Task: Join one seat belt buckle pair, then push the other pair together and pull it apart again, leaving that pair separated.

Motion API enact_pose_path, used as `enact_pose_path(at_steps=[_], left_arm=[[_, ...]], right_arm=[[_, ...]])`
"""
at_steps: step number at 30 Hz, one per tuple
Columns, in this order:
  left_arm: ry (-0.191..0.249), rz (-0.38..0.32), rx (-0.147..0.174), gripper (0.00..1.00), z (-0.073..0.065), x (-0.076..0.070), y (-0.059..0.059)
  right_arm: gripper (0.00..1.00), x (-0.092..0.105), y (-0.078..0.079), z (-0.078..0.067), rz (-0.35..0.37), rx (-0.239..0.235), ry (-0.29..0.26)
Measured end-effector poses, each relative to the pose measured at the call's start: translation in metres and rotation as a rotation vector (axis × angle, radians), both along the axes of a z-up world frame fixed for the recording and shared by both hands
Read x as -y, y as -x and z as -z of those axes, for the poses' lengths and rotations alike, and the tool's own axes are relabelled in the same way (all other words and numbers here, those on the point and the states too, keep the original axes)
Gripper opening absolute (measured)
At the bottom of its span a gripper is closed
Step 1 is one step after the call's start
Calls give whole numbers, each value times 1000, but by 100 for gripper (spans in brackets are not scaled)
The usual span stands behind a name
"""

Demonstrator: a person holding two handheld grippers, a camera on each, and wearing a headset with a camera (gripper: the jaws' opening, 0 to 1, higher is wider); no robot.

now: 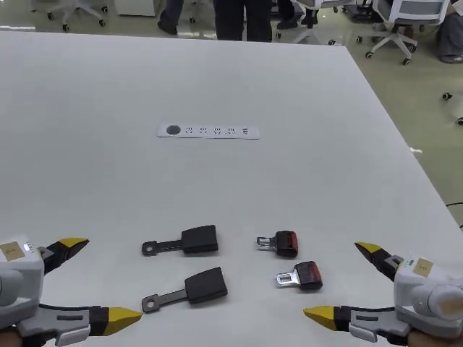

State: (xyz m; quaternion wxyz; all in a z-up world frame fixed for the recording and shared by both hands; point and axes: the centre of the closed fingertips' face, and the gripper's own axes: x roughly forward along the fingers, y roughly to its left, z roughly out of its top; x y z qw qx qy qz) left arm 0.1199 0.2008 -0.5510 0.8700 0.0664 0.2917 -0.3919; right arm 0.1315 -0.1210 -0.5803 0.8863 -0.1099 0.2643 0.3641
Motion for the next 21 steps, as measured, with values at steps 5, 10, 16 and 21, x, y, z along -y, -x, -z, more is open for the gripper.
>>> enact_pose_path(at_steps=[5, 10, 16, 21], left_arm=[[0, 9, -26, 100, 13, 7, -3], [-9, 28, -51, 100, 24, 15, -7], [-5, 43, -67, 100, 33, 25, -16], [-6, 62, -90, 100, 45, 34, -21]], right_arm=[[100, 0, -6, 12, -19, -25, 11], [100, -3, -10, 20, -41, -52, 22], [100, -5, -17, 33, -84, -83, 40], [100, -7, -21, 43, -109, -114, 50]])
